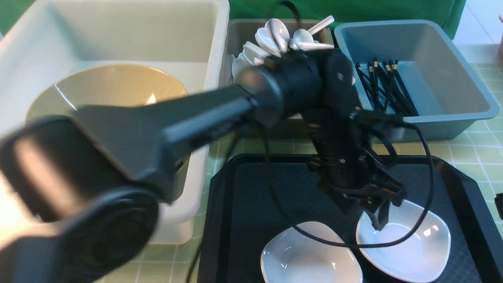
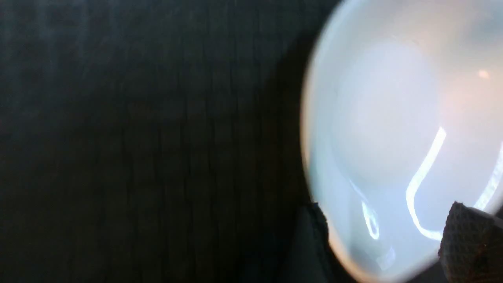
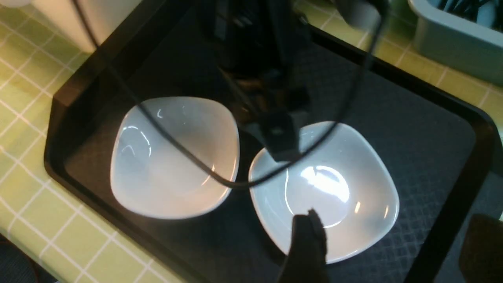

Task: On green table put chopsticks spoon bowls plates into blue grey white boxes.
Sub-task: 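Grasp the small white bowl on the black tray by its rim with the left gripper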

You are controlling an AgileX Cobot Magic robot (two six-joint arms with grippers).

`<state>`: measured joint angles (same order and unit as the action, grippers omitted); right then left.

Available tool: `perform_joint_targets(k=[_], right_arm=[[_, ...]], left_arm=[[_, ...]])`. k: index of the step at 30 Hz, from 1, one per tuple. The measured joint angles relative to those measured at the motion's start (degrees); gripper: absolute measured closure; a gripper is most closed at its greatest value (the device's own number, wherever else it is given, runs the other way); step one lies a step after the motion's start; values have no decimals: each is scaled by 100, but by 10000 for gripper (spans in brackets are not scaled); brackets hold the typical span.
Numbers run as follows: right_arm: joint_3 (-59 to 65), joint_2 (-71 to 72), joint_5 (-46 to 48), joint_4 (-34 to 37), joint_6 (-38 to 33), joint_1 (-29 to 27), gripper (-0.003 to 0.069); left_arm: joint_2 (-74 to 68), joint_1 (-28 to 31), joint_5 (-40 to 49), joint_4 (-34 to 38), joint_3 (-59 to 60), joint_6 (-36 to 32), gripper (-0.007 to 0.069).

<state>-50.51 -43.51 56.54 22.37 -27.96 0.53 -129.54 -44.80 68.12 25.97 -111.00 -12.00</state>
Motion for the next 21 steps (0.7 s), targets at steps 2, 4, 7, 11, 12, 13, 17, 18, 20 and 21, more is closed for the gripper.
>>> perform_joint_targets(k=[2,4,7,11,12,13,17,18,20,21], right_arm=[[0,5,0,-12,5,14,164],[0,5,5,-25,5,93,164],[0,5,42,-38,5,201,164],[0,5,43,-71,31,235,164],[0,5,43,-71,50,235,164],[0,5,43,-77,67,235,164],[0,5,11,5,45,241,164],[0,5,-3,17,45,243,164],[0,5,-264,191,-164,386,164],[0,5,-399,306,-261,481,164]], left_arm=[[-266,-4,23,26,-247,-5,228],[-468,-4,22,90,-433,-5,230],[-664,-4,63,249,-518,-205,284],[-717,-4,135,351,-518,-425,477],[-724,-4,135,351,-518,-456,535],[-724,-4,128,366,-520,-464,566],[-614,78,179,409,-531,-496,610],[-602,78,179,402,-531,-496,610],[-300,334,191,338,-531,-471,610],[-162,441,191,303,-524,-437,610]])
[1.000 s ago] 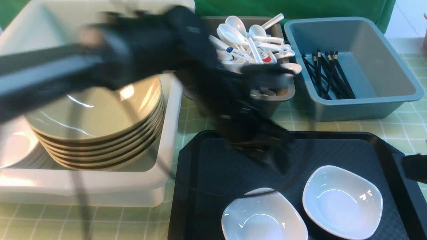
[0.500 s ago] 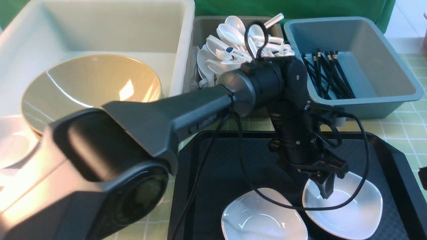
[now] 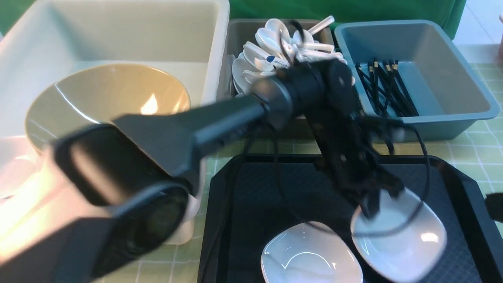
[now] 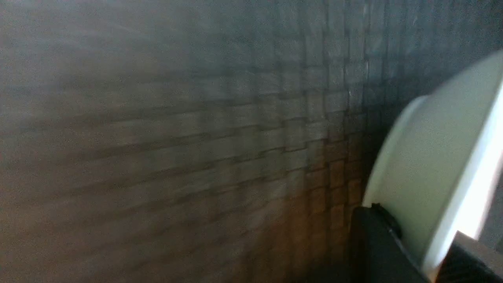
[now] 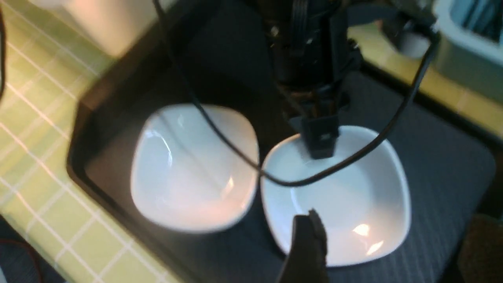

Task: On green table put chopsticks spoon bowls plates into blue grey white boxes.
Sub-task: 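Grasp the small white bowl on the black tray by its rim with the left gripper, then place the white bowl into the white bin with the other dishes with the left gripper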

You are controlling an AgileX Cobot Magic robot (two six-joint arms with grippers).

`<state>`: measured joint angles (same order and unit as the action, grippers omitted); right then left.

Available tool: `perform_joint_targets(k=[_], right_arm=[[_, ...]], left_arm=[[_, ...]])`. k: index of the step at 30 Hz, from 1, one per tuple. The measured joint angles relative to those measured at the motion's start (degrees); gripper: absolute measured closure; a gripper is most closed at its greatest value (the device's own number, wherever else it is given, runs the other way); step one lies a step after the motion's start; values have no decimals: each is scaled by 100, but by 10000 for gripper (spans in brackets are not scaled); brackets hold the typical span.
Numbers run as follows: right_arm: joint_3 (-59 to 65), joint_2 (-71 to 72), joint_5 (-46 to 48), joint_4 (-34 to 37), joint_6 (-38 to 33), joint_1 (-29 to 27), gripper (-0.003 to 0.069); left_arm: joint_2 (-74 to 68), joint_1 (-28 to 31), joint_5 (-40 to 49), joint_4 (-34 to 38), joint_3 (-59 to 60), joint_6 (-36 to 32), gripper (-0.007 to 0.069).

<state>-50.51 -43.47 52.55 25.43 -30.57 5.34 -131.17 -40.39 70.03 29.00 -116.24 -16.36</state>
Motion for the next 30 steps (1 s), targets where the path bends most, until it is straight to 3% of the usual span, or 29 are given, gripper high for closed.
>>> perform_joint_targets(k=[3,10,15,18,20,21,22,25,30], right_arm=[[-23,0,-225,240,-253,186,164],[-627,-463,-829,1176,-1151,668,188],[-1339,-1282,-587,1486,-1630,880,382],[-1594,-1722,-696,1638,-1712,1095,561],[-1644,-1813,-776,1700,-1758,1153,594],[-1711,-1982,-889,1786,-1864,1254,620],[-1757,-2117,-951,1856,-1958,1331,630],[-1845,-2340,-983,1945,-2134,1555,635],[-1989,-2682,-995,1996,-2421,2291,636]], left_arm=[[444,332,0,-28,12,129,610],[2786,2021,17,-21,927,277,610],[4611,4131,53,-26,2396,263,610],[5513,5864,71,-147,3421,174,610],[5762,6343,20,-254,3711,161,610],[5971,7021,-109,-483,3942,202,610],[6029,7347,-180,-678,4004,275,610],[5936,7762,-240,-1197,4004,490,610],[5036,7817,-67,-1537,3811,721,610]])
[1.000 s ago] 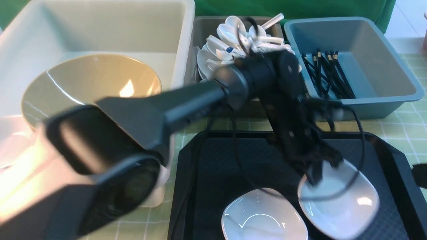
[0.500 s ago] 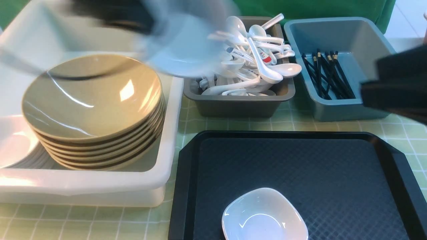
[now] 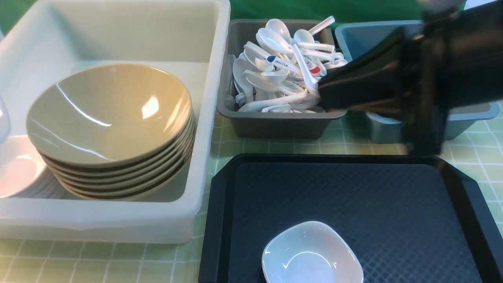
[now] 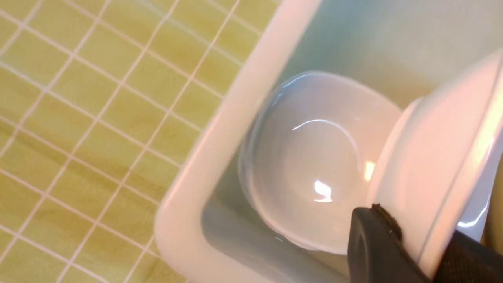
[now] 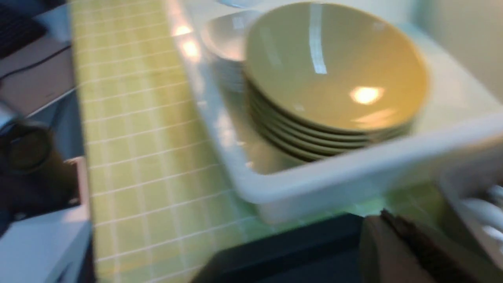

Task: On green table put chopsticks spoon bowls plates into blue grey white boxes.
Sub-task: 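Place the white bowl into the white bin with the other dishes with the left gripper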

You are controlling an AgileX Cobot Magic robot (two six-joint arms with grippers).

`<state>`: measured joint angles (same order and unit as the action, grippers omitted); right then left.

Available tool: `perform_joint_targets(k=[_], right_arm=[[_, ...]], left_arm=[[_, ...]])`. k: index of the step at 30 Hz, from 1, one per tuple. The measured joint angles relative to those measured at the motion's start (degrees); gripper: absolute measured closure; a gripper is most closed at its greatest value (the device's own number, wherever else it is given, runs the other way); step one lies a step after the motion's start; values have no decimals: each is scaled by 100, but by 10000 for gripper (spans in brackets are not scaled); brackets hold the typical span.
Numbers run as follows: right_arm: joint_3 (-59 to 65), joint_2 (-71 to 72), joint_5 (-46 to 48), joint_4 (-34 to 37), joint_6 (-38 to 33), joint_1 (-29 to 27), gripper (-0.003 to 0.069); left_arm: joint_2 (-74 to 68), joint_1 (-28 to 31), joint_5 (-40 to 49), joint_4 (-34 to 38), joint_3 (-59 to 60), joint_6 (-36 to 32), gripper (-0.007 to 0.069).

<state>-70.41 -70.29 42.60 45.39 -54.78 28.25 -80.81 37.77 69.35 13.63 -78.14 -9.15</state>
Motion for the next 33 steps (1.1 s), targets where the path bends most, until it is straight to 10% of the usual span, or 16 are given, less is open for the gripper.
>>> perform_joint_targets(k=[19,33], right_arm=[[-39,-292,-1017,55,-51,549,624],[-39,-292,-921,18,-67,549,612]], left_arm=[[-1286,1,-47,198,-169,865,557],[-1106,1,96,-2,-485,1362,180]])
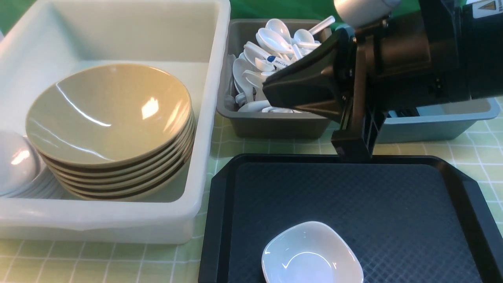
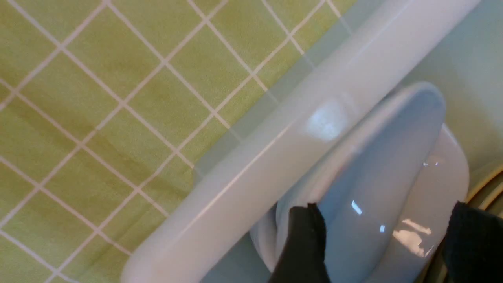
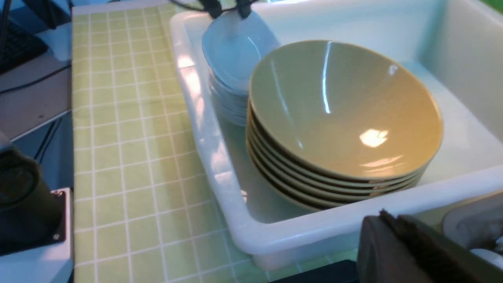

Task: On green table put chopsticks spoon bowls plates into blue grey white boxes.
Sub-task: 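Place the white bowl into the white bin with the other dishes with the left gripper, then grasp the small white bowl on the black tray by its rim with the left gripper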

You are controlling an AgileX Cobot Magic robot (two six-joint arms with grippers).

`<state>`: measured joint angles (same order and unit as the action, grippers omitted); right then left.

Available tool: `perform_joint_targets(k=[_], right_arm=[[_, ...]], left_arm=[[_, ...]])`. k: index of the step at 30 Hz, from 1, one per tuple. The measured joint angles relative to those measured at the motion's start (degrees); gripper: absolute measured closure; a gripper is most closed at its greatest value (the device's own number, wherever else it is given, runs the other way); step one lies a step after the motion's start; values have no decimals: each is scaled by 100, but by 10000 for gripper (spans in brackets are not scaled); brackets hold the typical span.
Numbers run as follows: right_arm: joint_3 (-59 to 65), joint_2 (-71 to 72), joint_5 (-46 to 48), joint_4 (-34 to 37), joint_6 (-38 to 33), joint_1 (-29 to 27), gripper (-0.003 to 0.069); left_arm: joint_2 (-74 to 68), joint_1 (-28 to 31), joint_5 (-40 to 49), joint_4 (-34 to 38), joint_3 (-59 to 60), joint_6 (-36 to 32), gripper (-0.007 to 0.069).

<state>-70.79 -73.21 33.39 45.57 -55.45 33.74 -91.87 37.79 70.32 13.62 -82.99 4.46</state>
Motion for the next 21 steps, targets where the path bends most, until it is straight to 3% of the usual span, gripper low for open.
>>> perform_joint_targets(k=[3,7,11,17,18,20,21], right_arm=[[0,0,75,-77,0,-19,612],[0,40,243,-102,7,-179,612],[0,207,570,-317,306,-582,607],[0,645,1209,-729,974,-1330,594],[0,790,1423,-780,1133,-1458,590],[26,860,1479,-786,1191,-1495,588],[90,1010,1526,-794,1231,-1515,583]], left_arm=[[236,0,25,-145,-139,93,135],[586,0,46,-33,-223,107,134],[1139,-433,66,688,-229,-476,134],[1558,-2814,60,1510,-138,-1794,134],[1547,-3639,60,1549,-26,-1999,134],[1496,-4148,66,1549,59,-2091,134],[1364,-4926,66,1549,195,-2197,134]])
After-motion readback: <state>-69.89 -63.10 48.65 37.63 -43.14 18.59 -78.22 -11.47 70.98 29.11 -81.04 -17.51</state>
